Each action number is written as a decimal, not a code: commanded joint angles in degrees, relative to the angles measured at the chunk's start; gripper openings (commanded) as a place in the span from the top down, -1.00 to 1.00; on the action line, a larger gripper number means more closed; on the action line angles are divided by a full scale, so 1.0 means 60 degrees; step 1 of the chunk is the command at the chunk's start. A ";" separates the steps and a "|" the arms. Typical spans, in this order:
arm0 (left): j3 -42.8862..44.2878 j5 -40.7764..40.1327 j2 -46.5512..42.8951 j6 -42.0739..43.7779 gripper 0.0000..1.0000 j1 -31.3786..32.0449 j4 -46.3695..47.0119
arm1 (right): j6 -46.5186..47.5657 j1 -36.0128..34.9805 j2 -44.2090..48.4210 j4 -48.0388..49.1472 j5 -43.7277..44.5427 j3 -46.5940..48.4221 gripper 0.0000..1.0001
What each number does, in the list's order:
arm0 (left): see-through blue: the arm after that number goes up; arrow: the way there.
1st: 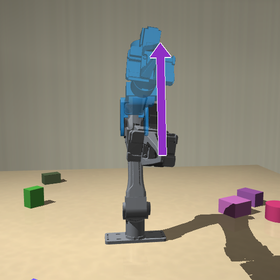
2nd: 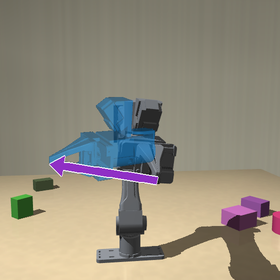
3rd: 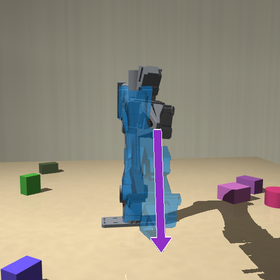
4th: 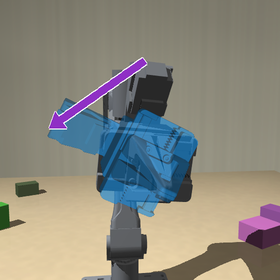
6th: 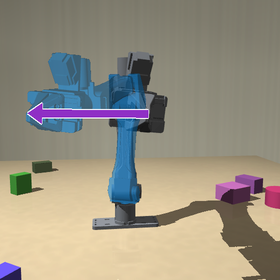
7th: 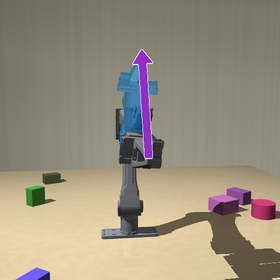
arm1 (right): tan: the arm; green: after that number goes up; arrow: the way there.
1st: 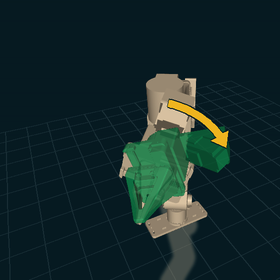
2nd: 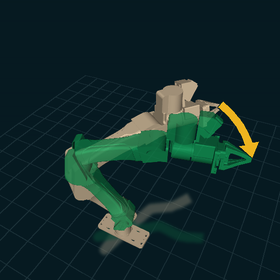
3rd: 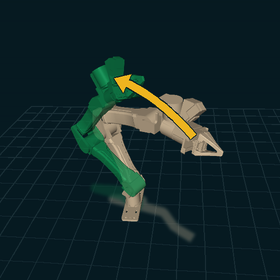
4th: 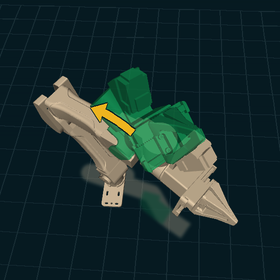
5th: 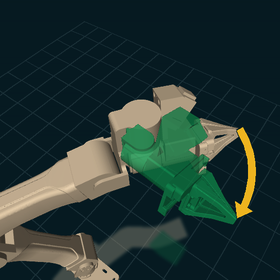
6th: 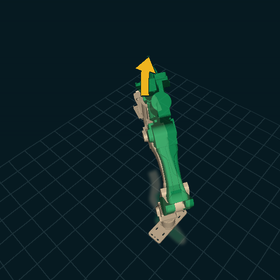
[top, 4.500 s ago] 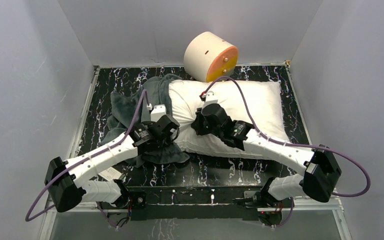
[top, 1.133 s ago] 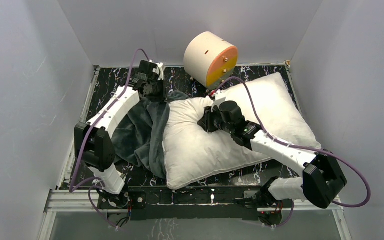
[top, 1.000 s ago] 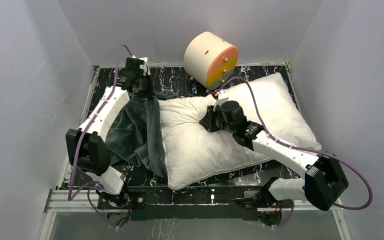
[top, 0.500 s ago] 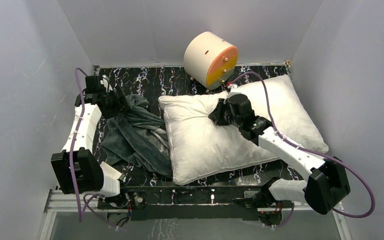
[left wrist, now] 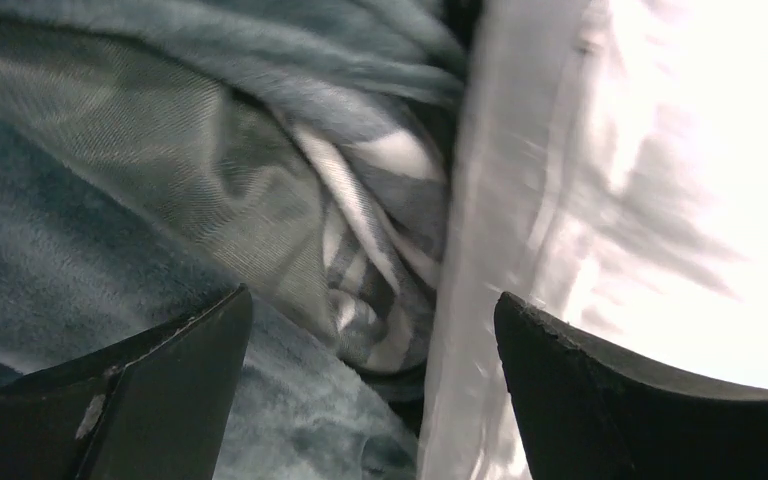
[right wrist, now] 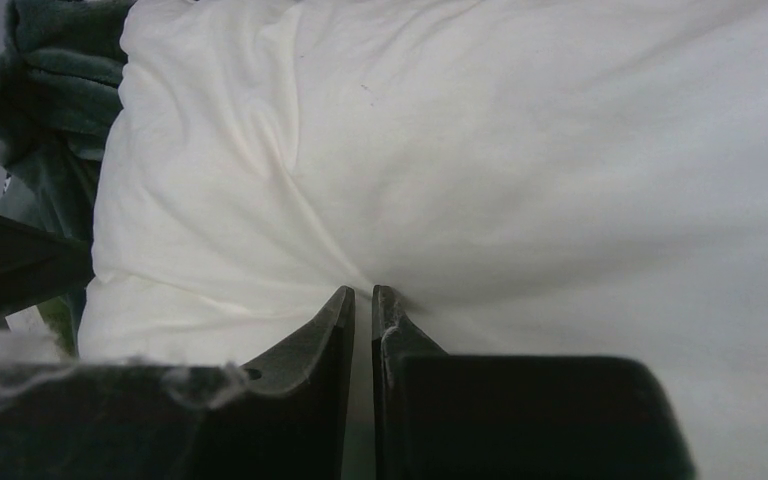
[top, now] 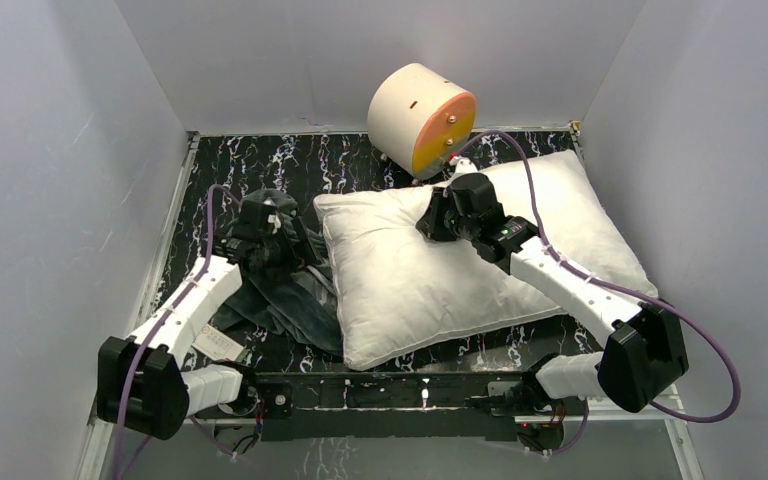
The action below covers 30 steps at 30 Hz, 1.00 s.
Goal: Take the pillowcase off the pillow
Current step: Adjust the pillowcase at the center of the board.
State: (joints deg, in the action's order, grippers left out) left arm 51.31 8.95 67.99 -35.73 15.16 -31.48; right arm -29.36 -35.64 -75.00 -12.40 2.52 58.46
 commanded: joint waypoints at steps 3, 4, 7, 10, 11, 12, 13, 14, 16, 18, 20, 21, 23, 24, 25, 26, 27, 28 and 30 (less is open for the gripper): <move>-0.1218 -0.1526 0.0257 -0.3709 -0.83 0.0057 0.1645 | 0.0119 0.0066 0.0035 -0.0495 -0.0361 0.0074 0.59; -0.1244 -0.1831 0.0355 -0.4034 -0.83 0.0065 0.1818 | 0.0119 0.0058 0.0068 -0.0496 -0.0362 0.0015 0.59; -0.1131 -0.2367 0.0790 -0.4572 -0.86 0.0096 0.2310 | 0.0078 0.0062 0.0210 -0.0474 -0.0362 -0.0201 0.59; -0.0591 -0.2772 0.1617 -0.4535 -0.87 0.0109 0.2414 | -0.0027 0.0058 0.0305 -0.0413 -0.0362 -0.0395 0.59; -0.0382 -0.2904 0.1915 -0.4472 -0.87 0.0139 0.2465 | -0.0061 0.0054 0.0312 -0.0398 -0.0501 -0.0430 0.58; -0.0221 -0.2990 0.2278 -0.4363 -0.86 0.0147 0.2523 | -0.0094 0.0060 0.0302 -0.0381 -0.0645 -0.0460 0.58; -0.0039 -0.3025 0.2658 -0.4183 -0.84 0.0157 0.2569 | -0.0126 0.0056 0.0299 -0.0368 -0.0712 -0.0478 0.58; 0.0131 -0.2974 0.3063 -0.3921 -0.73 0.0184 0.2521 | -0.0159 0.0053 0.0276 -0.0359 -0.0761 -0.0480 0.57; 0.0508 -0.2474 0.3812 -0.3211 -0.45 0.0195 0.2155 | -0.0174 0.0065 0.0264 -0.0402 -0.0793 -0.0452 0.56; 0.0371 -0.2242 0.4121 -0.2797 -0.02 0.0194 0.1949 | -0.0163 0.0066 0.0287 -0.0498 -0.0636 -0.0408 0.55; 0.0128 -0.2406 0.3622 -0.2575 0.51 0.0188 0.1823 | -0.0150 0.0065 0.0364 -0.0557 -0.0040 -0.0412 0.55; 0.0130 -0.2657 0.3205 -0.2245 0.80 0.0173 0.1694 | -0.0127 0.0066 0.0372 -0.0648 0.0343 -0.0382 0.55; 0.0650 -0.3528 0.2362 -0.1504 1.00 0.0104 0.0944 | -0.0051 0.0073 0.0371 -0.0914 0.0948 -0.0254 0.55; 0.1133 -0.4030 0.2037 -0.1043 1.00 0.0011 0.0410 | 0.0021 0.0081 0.0351 -0.1013 0.1093 -0.0196 0.55; 0.1617 -0.4486 0.1742 -0.0553 1.00 -0.0162 -0.0052 | 0.0066 0.0099 0.0340 -0.1042 0.1171 -0.0156 0.55; 0.2138 -0.4708 0.1520 -0.0109 1.00 -0.0537 -0.0500 | 0.0077 0.0106 0.0333 -0.1028 0.1168 -0.0138 0.55; 0.2581 -0.4677 0.1335 0.0371 1.00 -0.1020 -0.0794 | 0.0070 0.0107 0.0336 -0.0973 0.1104 -0.0134 0.55; 0.2933 -0.4353 0.1178 0.0893 1.00 -0.1684 -0.0964 | 0.0054 0.0109 0.0321 -0.0868 0.0973 -0.0133 0.55; 0.3540 -0.3541 0.1027 0.1877 1.00 -0.3024 -0.1196 | -0.0070 0.0107 0.0296 -0.0722 0.0654 -0.0148 0.56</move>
State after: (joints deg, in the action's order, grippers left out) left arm 63.77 -10.76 79.44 -39.05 10.28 -32.29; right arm -30.04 -35.48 -73.80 -13.23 4.73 57.12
